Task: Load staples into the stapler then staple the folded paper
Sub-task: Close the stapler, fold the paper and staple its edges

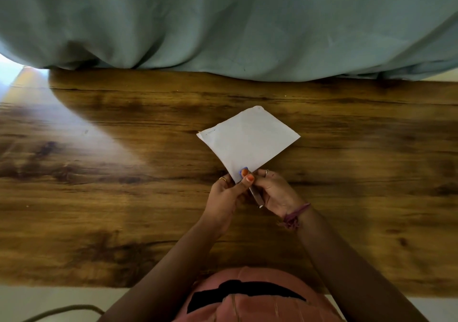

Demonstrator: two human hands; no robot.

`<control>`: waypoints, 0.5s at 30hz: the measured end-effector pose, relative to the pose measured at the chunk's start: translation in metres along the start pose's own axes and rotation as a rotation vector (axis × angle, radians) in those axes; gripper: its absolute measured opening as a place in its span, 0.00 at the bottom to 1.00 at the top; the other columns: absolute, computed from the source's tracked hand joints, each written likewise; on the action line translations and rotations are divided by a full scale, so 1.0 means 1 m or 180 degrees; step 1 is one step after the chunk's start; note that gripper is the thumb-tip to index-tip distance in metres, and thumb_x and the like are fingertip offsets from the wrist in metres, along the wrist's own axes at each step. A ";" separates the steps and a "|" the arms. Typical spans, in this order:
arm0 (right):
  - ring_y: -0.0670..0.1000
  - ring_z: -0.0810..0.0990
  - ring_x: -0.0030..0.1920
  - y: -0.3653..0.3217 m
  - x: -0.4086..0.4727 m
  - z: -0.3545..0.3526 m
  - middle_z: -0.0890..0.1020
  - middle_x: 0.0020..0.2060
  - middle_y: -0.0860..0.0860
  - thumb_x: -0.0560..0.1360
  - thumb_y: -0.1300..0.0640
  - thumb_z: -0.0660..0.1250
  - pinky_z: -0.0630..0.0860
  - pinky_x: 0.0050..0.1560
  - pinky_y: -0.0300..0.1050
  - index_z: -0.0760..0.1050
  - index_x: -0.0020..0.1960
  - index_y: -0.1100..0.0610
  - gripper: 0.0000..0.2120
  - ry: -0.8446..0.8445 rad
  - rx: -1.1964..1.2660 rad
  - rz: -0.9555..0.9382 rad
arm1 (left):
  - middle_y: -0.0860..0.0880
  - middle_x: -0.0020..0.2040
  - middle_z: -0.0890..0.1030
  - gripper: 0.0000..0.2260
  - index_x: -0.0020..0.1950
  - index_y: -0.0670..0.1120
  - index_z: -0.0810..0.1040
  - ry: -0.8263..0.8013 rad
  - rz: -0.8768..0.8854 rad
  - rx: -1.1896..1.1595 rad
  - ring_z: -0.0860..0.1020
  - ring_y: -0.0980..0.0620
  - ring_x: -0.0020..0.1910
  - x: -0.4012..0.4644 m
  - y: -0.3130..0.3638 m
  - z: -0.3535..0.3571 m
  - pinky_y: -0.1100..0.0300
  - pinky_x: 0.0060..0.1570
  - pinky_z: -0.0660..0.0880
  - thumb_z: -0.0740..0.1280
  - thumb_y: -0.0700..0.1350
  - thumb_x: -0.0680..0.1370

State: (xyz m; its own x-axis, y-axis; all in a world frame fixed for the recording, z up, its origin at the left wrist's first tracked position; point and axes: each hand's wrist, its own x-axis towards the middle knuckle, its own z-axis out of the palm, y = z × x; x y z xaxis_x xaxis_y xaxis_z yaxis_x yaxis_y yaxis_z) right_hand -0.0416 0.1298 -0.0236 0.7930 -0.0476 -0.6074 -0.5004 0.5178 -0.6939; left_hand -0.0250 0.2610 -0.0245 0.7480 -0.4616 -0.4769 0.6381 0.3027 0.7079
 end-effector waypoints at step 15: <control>0.50 0.82 0.46 0.003 0.006 0.002 0.85 0.41 0.52 0.68 0.62 0.72 0.79 0.50 0.45 0.82 0.44 0.60 0.05 0.0120 -0.0051 0.0114 | 0.44 0.54 0.84 0.16 0.57 0.42 0.81 0.0146 -0.0187 -0.0120 0.82 0.47 0.54 0.002 -0.001 -0.006 0.59 0.48 0.79 0.73 0.43 0.70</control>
State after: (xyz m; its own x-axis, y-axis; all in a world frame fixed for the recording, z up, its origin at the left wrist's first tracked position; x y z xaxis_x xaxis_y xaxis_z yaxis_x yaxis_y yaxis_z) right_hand -0.0376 0.1326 -0.0283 0.7610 -0.0617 -0.6458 -0.5339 0.5060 -0.6774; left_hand -0.0226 0.2649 -0.0296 0.7160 -0.4411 -0.5411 0.6870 0.3077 0.6583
